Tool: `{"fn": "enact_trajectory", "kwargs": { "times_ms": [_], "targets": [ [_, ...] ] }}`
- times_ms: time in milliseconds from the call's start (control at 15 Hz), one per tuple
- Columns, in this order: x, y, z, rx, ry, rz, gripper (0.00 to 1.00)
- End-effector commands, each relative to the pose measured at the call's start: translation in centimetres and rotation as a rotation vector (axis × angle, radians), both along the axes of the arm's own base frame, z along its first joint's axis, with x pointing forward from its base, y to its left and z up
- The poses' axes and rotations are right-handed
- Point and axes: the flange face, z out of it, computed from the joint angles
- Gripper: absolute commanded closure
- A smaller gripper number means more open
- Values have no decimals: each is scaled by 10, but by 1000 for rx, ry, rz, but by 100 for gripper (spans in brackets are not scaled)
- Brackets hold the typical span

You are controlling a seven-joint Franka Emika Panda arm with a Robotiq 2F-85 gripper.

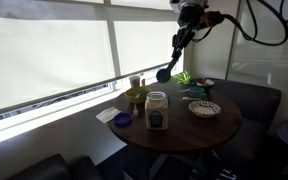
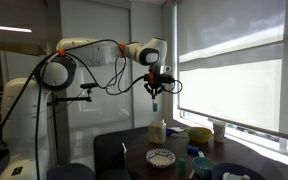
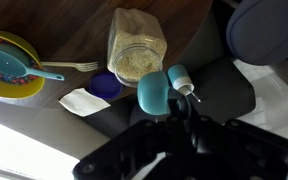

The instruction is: Pick up the blue measuring spoon from the white bowl and scoop one spoonful of sugar, pour the sugar into the white bowl and put the blue measuring spoon in the clear container of sugar

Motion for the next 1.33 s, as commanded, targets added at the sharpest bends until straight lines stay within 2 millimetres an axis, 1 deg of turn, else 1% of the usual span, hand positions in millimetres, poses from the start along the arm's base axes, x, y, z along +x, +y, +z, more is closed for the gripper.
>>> {"fn": "enact_trajectory", "kwargs": {
  "times_ms": [0, 200, 400, 867, 1267],
  "targets": [
    [2, 1, -5, -10, 7, 11, 98],
    [10, 8, -15, -34, 9, 21, 98],
    [20, 11, -25, -47, 3, 22, 98],
    [34, 20, -53, -87, 30, 33, 98],
    [43, 35, -68, -143, 12, 55, 98]
  ]
}}
